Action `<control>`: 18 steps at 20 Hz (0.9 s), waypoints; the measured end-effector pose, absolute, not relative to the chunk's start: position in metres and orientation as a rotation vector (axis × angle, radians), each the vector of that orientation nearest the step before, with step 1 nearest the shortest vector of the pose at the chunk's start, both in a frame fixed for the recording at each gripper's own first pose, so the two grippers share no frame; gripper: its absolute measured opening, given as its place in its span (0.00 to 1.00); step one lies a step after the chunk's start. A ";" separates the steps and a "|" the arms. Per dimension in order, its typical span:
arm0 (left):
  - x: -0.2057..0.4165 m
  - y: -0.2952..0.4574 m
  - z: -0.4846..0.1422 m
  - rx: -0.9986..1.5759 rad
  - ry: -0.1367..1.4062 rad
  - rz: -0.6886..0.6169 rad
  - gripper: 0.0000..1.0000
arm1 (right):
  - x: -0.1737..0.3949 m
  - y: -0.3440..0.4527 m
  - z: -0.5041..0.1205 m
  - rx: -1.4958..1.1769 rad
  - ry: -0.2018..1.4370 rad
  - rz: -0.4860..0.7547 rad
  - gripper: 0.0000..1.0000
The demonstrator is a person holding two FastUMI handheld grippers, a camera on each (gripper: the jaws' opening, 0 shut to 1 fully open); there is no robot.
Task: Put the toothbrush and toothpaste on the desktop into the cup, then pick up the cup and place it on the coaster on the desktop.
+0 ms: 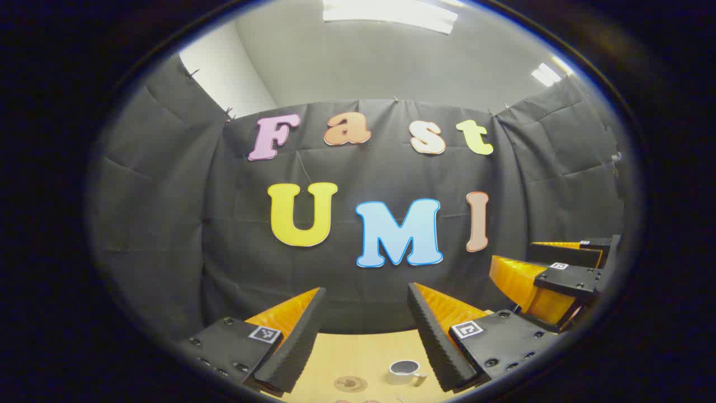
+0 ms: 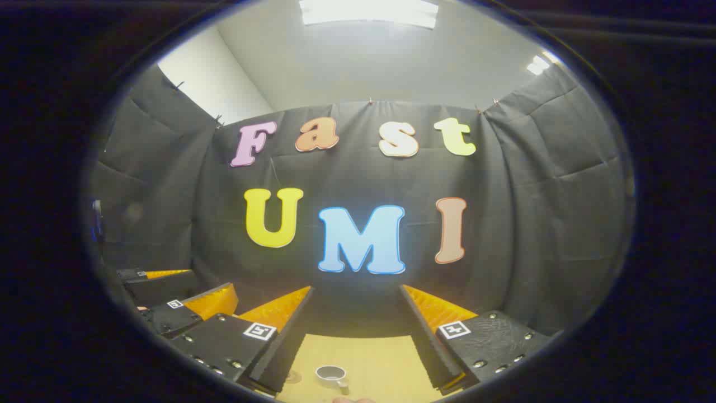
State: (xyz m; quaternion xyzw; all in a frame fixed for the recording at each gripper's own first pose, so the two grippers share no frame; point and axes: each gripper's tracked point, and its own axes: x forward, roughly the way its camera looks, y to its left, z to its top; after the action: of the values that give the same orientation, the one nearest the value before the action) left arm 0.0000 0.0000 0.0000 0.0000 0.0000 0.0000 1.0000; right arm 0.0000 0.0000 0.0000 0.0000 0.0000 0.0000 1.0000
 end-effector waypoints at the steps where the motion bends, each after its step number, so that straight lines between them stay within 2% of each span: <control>1: -0.002 0.002 -0.001 -0.002 0.006 0.002 0.95 | 0.000 0.000 0.001 -0.002 0.005 -0.003 0.90; 7: -0.002 0.014 -0.003 -0.013 0.017 0.024 0.95 | -0.003 0.003 -0.013 -0.008 0.050 0.006 0.90; 8: -0.001 0.013 -0.002 -0.010 0.017 0.028 0.84 | -0.004 0.002 -0.017 -0.005 0.059 0.008 0.90; 9: 0.000 0.013 -0.002 -0.010 0.017 0.030 0.95 | -0.003 0.002 -0.020 -0.002 0.067 0.011 0.90; 12: 0.000 0.012 -0.004 -0.005 0.029 0.035 0.95 | 0.000 0.000 -0.026 0.009 0.092 0.015 0.89; 13: 0.001 0.011 -0.007 -0.003 0.039 0.037 0.84 | 0.001 0.001 -0.031 0.014 0.108 0.019 0.89; 14: 0.002 0.008 -0.013 -0.002 0.057 0.042 0.95 | 0.002 0.002 -0.036 0.021 0.133 0.026 0.90; 18: 0.001 0.012 -0.045 0.001 0.145 0.059 0.95 | 0.004 0.003 -0.059 0.036 0.216 0.042 0.90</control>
State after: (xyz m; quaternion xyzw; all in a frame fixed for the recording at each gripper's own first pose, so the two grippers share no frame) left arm 0.0005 0.0120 -0.0451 0.0003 0.0724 0.0293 0.9969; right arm 0.0044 0.0028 -0.0594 0.0178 0.1080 0.0211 0.9938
